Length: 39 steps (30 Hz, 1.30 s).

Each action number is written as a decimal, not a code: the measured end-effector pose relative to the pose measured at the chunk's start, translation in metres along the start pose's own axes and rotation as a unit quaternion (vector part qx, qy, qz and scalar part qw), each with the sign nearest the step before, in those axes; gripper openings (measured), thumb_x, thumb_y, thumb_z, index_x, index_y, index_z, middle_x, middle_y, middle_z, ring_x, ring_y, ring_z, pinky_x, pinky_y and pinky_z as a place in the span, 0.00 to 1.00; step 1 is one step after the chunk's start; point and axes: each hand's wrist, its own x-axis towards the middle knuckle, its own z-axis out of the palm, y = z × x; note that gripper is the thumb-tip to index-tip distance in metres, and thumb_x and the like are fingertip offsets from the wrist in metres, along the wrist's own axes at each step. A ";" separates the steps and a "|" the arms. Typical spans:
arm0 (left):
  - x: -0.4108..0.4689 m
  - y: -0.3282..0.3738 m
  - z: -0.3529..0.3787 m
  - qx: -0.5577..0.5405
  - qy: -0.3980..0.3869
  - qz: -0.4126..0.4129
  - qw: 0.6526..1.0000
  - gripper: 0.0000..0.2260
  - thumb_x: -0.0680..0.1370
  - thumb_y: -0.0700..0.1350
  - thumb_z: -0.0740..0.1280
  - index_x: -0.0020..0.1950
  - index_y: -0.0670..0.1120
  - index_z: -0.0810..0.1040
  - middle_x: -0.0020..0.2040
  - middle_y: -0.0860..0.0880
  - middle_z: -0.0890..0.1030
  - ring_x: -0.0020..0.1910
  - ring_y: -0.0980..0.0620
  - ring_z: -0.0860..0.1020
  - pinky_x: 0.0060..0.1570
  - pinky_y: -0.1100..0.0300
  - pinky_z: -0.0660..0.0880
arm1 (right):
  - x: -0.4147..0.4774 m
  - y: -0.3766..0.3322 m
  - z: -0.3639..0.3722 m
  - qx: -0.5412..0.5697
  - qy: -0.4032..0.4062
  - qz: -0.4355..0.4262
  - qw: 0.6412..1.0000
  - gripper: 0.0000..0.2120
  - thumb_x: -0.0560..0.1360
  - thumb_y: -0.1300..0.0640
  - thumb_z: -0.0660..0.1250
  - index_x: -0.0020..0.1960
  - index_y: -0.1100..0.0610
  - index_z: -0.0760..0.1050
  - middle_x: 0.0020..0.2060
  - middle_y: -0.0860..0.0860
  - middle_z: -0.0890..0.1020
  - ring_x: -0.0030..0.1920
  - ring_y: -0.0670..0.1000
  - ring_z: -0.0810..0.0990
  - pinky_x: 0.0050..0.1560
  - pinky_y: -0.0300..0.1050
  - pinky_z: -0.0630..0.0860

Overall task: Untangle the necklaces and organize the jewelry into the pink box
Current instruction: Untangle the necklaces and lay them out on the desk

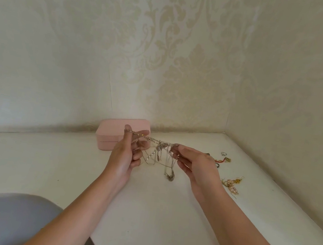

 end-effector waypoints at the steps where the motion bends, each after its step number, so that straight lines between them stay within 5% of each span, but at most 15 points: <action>1: 0.001 -0.001 0.000 -0.004 -0.007 -0.009 1.000 0.25 0.79 0.63 0.50 0.53 0.49 0.80 0.39 0.47 0.77 0.24 0.58 0.59 0.21 0.68 0.54 | 0.001 -0.001 -0.001 0.007 0.001 -0.003 1.000 0.08 0.75 0.64 0.65 0.49 0.62 0.82 0.46 0.54 0.85 0.48 0.49 0.82 0.54 0.40 0.76; 8: 0.001 0.000 0.005 -0.015 -0.012 -0.061 0.998 0.35 0.60 0.72 0.56 0.57 0.49 0.74 0.40 0.47 0.78 0.22 0.58 0.63 0.18 0.70 0.53 | -0.001 -0.002 0.005 0.038 -0.011 -0.025 0.999 0.09 0.78 0.65 0.60 0.44 0.62 0.78 0.35 0.54 0.82 0.38 0.50 0.80 0.48 0.41 0.78; 11: 0.000 0.001 0.004 -0.013 -0.034 -0.124 0.992 0.37 0.61 0.76 0.52 0.53 0.48 0.72 0.37 0.49 0.79 0.22 0.56 0.65 0.18 0.72 0.53 | -0.002 -0.004 0.006 0.023 -0.033 -0.022 0.999 0.08 0.78 0.66 0.60 0.44 0.63 0.77 0.28 0.52 0.72 0.28 0.48 0.70 0.39 0.40 0.77; 13: 0.001 0.001 0.000 -0.026 -0.036 -0.142 0.989 0.39 0.64 0.77 0.48 0.55 0.47 0.72 0.36 0.49 0.78 0.23 0.55 0.65 0.18 0.73 0.52 | -0.005 -0.007 0.004 -0.095 -0.056 -0.038 0.993 0.04 0.76 0.61 0.65 0.44 0.61 0.78 0.27 0.49 0.69 0.25 0.46 0.68 0.32 0.37 0.72; 16: 0.001 0.003 -0.001 -0.023 -0.034 -0.150 0.988 0.41 0.66 0.76 0.47 0.58 0.45 0.74 0.40 0.46 0.79 0.22 0.55 0.66 0.18 0.71 0.52 | -0.009 -0.010 0.000 -0.389 -0.096 -0.125 0.908 0.08 0.69 0.50 0.75 0.44 0.52 0.80 0.22 0.43 0.66 0.25 0.44 0.66 0.28 0.38 0.66; 19: 0.002 0.003 0.000 -0.007 -0.037 -0.153 0.987 0.44 0.60 0.75 0.53 0.59 0.43 0.75 0.45 0.45 0.79 0.22 0.55 0.65 0.17 0.71 0.52 | -0.011 -0.008 0.000 -0.487 -0.118 -0.180 0.846 0.06 0.68 0.47 0.74 0.44 0.45 0.83 0.19 0.44 0.64 0.25 0.45 0.62 0.31 0.42 0.66; 23: 0.002 0.004 -0.002 -0.010 -0.048 -0.151 0.987 0.39 0.64 0.70 0.59 0.62 0.41 0.74 0.39 0.48 0.79 0.21 0.58 0.64 0.15 0.70 0.53 | -0.013 -0.012 -0.002 -0.434 -0.111 -0.200 0.871 0.06 0.74 0.53 0.69 0.48 0.47 0.84 0.22 0.51 0.73 0.25 0.47 0.65 0.27 0.38 0.68; 25: 0.000 0.004 -0.002 -0.008 -0.058 -0.155 0.986 0.38 0.65 0.69 0.60 0.62 0.41 0.74 0.38 0.48 0.80 0.21 0.58 0.64 0.14 0.70 0.54 | -0.014 -0.015 -0.004 -0.424 -0.124 -0.178 0.879 0.04 0.72 0.52 0.72 0.46 0.47 0.85 0.21 0.49 0.68 0.25 0.47 0.64 0.25 0.38 0.68; 28: -0.002 0.004 -0.002 -0.002 -0.075 -0.159 0.984 0.37 0.65 0.69 0.59 0.62 0.42 0.73 0.37 0.48 0.81 0.19 0.58 0.63 0.14 0.70 0.54 | -0.014 -0.013 -0.003 -0.458 -0.140 -0.143 0.866 0.09 0.66 0.45 0.75 0.45 0.46 0.84 0.18 0.44 0.61 0.22 0.46 0.61 0.26 0.40 0.67; 32: -0.002 0.004 -0.001 0.005 -0.086 -0.158 0.984 0.39 0.65 0.70 0.57 0.64 0.43 0.71 0.40 0.45 0.82 0.19 0.58 0.59 0.15 0.71 0.54 | -0.011 -0.008 0.000 -0.496 -0.119 -0.143 0.848 0.06 0.71 0.50 0.73 0.48 0.48 0.84 0.18 0.43 0.67 0.22 0.45 0.65 0.30 0.45 0.73; 35: -0.002 0.002 -0.002 0.004 -0.091 -0.156 0.984 0.41 0.64 0.71 0.58 0.66 0.43 0.69 0.48 0.43 0.80 0.19 0.57 0.61 0.15 0.71 0.54 | -0.009 -0.010 -0.001 -0.439 -0.097 -0.142 0.882 0.05 0.74 0.55 0.70 0.46 0.47 0.84 0.27 0.52 0.74 0.30 0.50 0.71 0.30 0.41 0.70; 39: -0.003 0.002 0.000 0.015 -0.113 -0.158 0.981 0.34 0.63 0.71 0.57 0.58 0.48 0.71 0.42 0.47 0.82 0.19 0.56 0.65 0.14 0.70 0.54 | -0.008 -0.011 -0.001 -0.336 -0.078 -0.121 0.931 0.09 0.74 0.59 0.69 0.41 0.47 0.83 0.30 0.53 0.78 0.32 0.51 0.72 0.31 0.39 0.71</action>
